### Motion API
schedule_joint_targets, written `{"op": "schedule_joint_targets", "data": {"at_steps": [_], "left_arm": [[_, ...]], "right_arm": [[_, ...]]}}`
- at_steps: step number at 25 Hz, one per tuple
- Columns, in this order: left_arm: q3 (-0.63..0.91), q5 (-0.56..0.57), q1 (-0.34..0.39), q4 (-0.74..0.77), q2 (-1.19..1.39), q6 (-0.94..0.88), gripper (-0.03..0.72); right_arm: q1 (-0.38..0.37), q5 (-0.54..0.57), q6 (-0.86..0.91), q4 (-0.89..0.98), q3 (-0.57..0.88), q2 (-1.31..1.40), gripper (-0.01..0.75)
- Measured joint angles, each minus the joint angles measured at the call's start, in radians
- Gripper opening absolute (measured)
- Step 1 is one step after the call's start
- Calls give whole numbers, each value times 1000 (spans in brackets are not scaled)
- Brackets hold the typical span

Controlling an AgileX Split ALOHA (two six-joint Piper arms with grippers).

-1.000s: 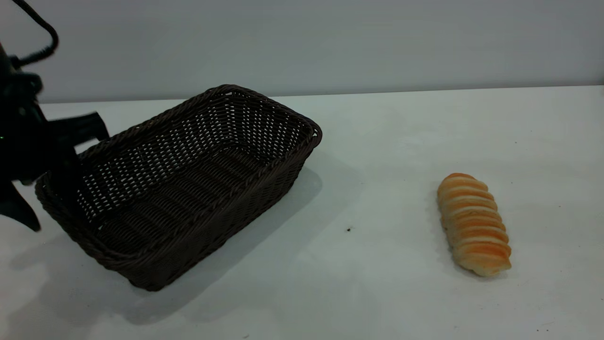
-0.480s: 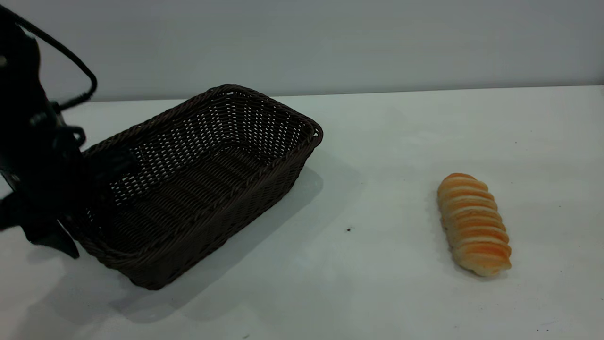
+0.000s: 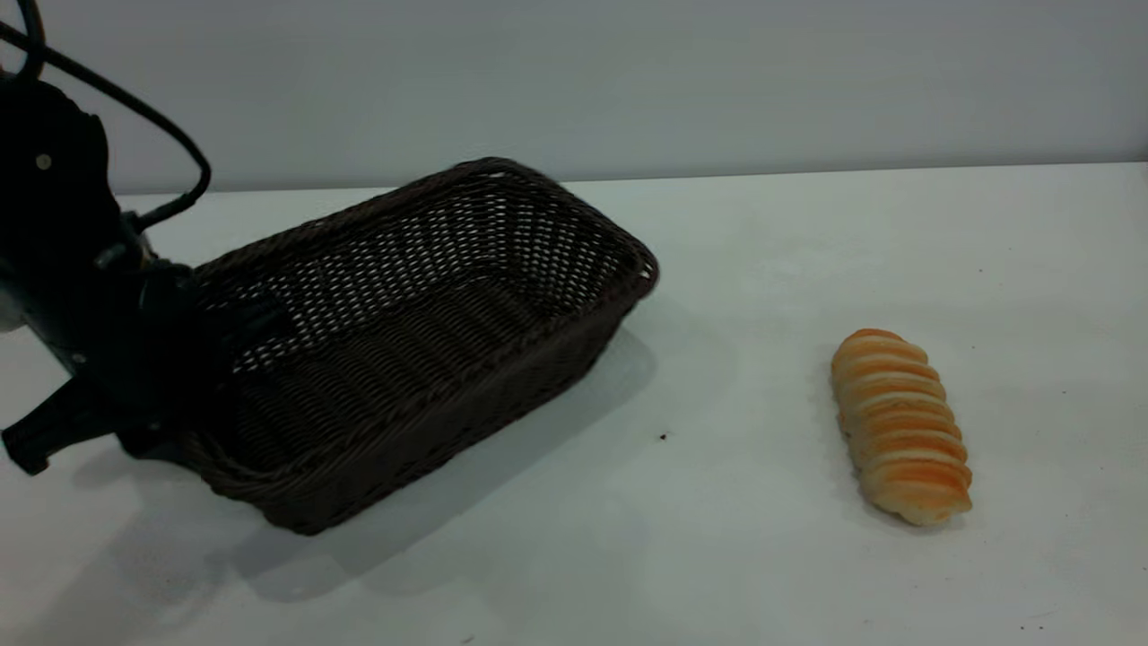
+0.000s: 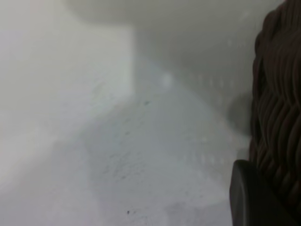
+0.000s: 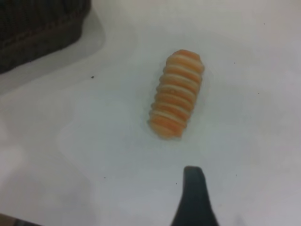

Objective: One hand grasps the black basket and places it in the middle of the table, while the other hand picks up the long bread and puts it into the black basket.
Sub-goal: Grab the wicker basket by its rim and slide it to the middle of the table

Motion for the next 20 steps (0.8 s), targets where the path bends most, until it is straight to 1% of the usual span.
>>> {"op": "schedule_joint_targets", "data": {"at_steps": [2, 5, 10, 12, 18, 20], "left_arm": [[0, 4, 0, 0, -21, 10, 157], [1, 24, 0, 7, -74, 93, 149], [-4, 52, -1, -16, -117, 361, 145], [-20, 75, -3, -71, -104, 480, 145], [-112, 121, -21, -332, -23, 861, 144], [-145, 139, -22, -399, 10, 955, 144]], "right_arm": [[0, 0, 0, 0, 0, 0, 571], [0, 1, 0, 0, 0, 0, 571], [0, 1, 0, 0, 0, 0, 571], [0, 1, 0, 0, 0, 0, 571], [0, 1, 0, 0, 0, 0, 571], [0, 1, 0, 0, 0, 0, 571]]}}
